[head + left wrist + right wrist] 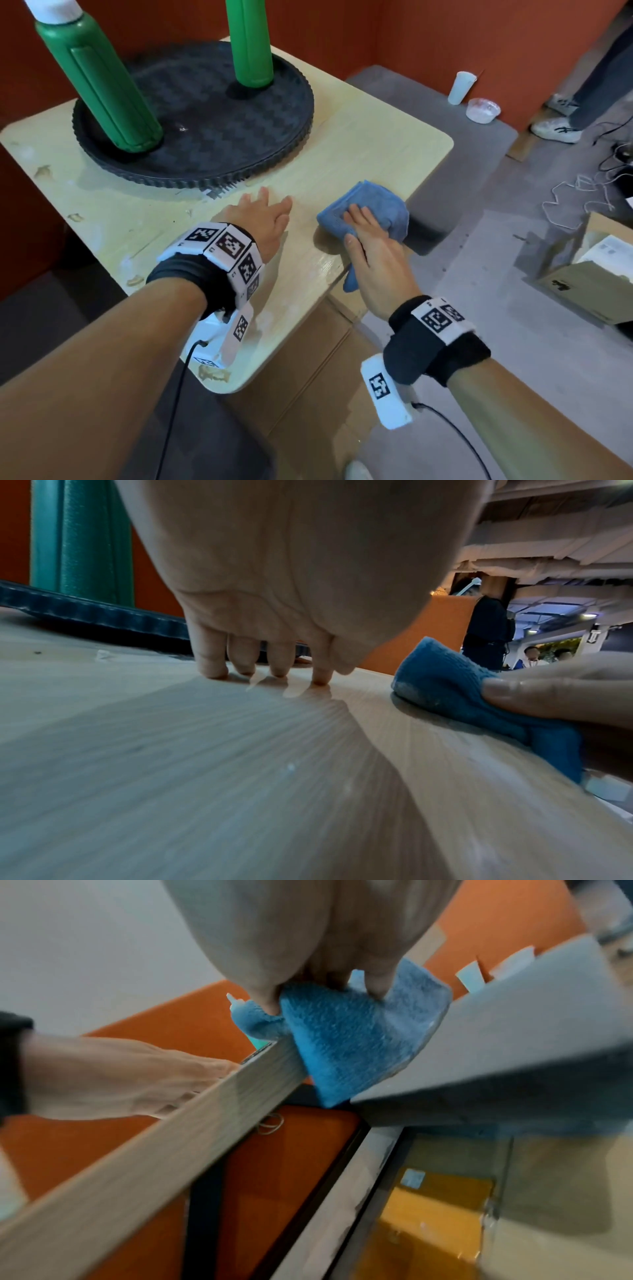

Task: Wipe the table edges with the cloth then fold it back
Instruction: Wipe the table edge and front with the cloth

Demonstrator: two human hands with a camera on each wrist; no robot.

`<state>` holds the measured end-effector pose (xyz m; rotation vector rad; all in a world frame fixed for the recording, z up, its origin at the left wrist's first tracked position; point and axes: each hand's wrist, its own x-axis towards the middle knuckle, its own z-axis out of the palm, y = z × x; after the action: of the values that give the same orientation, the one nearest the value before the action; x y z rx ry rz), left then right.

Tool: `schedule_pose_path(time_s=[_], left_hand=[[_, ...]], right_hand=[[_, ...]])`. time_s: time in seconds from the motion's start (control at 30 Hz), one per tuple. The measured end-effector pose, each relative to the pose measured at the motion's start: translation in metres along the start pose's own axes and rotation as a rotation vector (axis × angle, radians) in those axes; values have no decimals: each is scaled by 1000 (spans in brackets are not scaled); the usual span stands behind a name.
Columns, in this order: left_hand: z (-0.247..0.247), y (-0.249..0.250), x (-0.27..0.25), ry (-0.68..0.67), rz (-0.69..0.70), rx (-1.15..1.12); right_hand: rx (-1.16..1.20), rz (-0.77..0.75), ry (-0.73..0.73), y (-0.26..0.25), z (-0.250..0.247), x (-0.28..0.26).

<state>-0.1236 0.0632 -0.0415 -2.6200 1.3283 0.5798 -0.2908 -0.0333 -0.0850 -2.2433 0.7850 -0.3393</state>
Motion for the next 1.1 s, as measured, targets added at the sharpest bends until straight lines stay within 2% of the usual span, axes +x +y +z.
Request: schedule_pose_path(time_s=[0.17, 0.3, 0.43, 0.6, 0.7, 0.77, 0.87, 1.03, 1.1], left_hand=[[-4, 0, -1, -9, 13, 8], [-4, 0, -2, -3, 20, 7], [-8, -1, -2, -32, 23, -15], [-8, -1, -2, -30, 24, -13], [-9, -1, -3, -39, 22, -28], [-7, -2, -3, -34, 21, -37], [-5, -2, -2, -28, 30, -8], [-8, -4, -2, -49, 35, -30], [-7, -4, -2, -53, 40, -22]], right_hand=[[18, 87, 67, -5, -12, 13], [-13, 30, -53, -11, -6, -6], [15, 133, 39, -3, -23, 19], [2, 36, -47, -7, -7, -5], [12, 74, 38, -3, -17, 12], [-10, 83, 27, -9, -12, 11], [-27, 16, -46, -7, -4, -6], [-26, 109, 58, -1, -20, 20], [-37, 53, 15, -9, -5, 6]])
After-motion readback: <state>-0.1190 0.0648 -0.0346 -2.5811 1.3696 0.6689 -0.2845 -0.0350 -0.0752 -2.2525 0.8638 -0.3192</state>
